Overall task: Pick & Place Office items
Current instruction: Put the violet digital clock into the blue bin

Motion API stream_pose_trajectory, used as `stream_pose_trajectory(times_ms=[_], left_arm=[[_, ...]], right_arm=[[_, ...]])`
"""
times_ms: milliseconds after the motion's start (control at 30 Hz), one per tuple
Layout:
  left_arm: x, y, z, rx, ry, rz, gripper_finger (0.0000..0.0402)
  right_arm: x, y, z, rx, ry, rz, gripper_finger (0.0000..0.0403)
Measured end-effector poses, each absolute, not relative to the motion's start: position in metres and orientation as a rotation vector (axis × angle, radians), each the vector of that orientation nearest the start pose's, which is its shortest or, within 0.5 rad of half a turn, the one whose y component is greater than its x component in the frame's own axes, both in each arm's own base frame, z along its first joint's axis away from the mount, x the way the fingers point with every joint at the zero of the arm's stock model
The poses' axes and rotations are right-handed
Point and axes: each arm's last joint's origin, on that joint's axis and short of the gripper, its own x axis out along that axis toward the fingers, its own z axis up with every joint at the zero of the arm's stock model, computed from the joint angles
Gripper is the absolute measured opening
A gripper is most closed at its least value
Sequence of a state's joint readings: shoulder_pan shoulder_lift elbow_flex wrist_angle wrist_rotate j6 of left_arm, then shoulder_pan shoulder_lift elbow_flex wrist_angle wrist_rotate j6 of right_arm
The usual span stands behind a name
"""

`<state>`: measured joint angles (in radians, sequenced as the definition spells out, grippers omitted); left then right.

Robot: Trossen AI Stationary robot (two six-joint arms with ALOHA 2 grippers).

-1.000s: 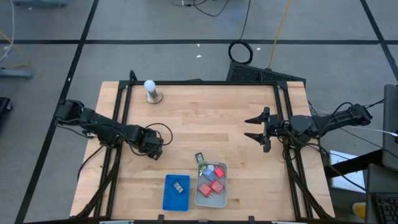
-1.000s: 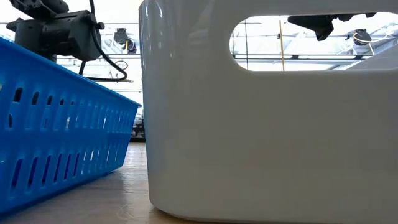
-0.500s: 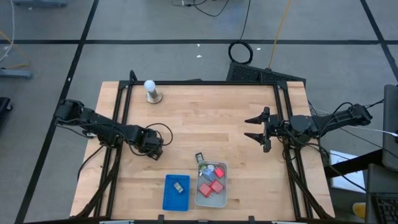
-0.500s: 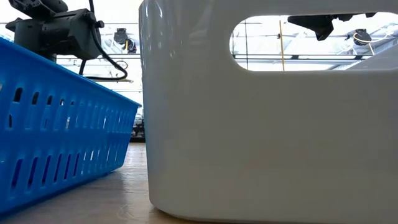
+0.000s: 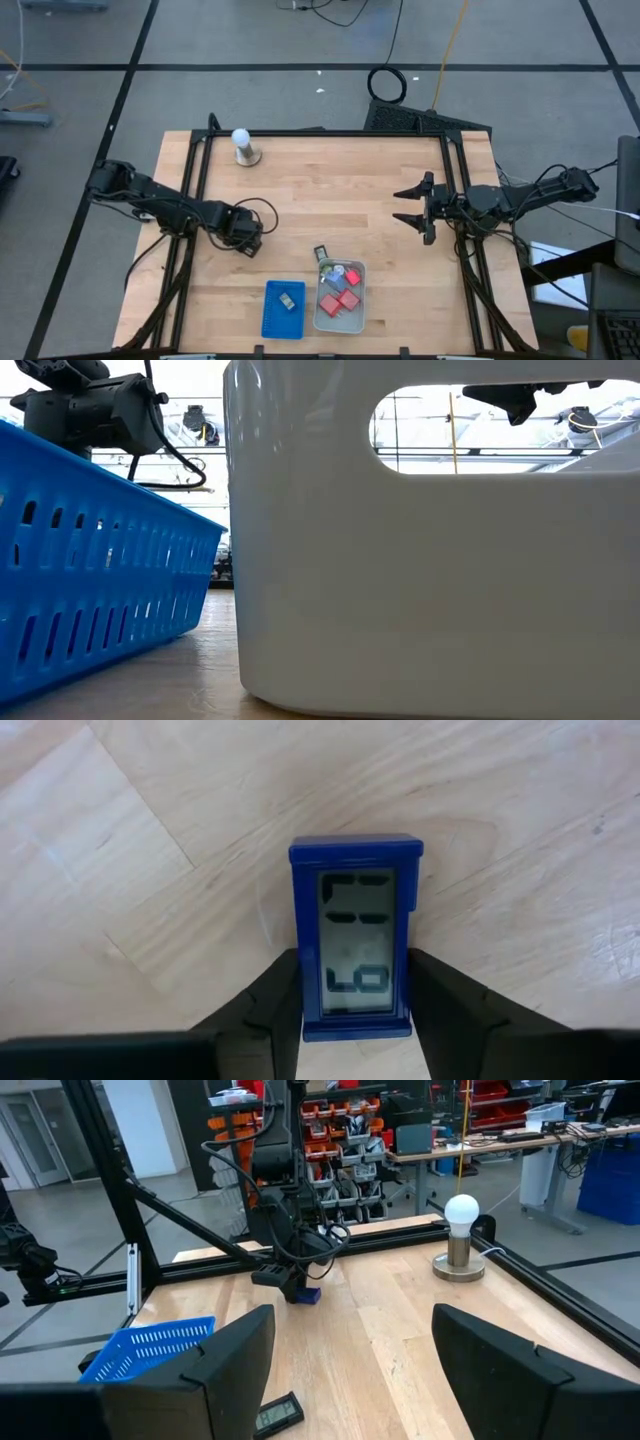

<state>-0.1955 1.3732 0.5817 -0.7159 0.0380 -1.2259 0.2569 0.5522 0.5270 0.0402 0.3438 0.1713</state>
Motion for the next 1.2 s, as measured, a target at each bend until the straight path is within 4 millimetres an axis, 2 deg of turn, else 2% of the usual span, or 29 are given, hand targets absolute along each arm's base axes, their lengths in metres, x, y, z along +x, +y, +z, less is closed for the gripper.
stream_pose_trajectory(times_ms=[333,767,1200], left_arm=[[0.206,-0.042,0.159,-0.799,1.377,0.604,0.0148],[0.242,-0.052,0.219,-0.754,1.222,0.405,0.0148],[0.254,-0.092,0.288,-0.643,1.055,0.221,0.0148]], right_arm=[[0.135,0.025,0.296,0.172,-0.010,-0.089,0.0265],[0.141,0.027,0.291,0.160,0.027,-0.093,0.0265],[0.141,0.027,0.291,0.160,0.027,-0.093,0.0265]])
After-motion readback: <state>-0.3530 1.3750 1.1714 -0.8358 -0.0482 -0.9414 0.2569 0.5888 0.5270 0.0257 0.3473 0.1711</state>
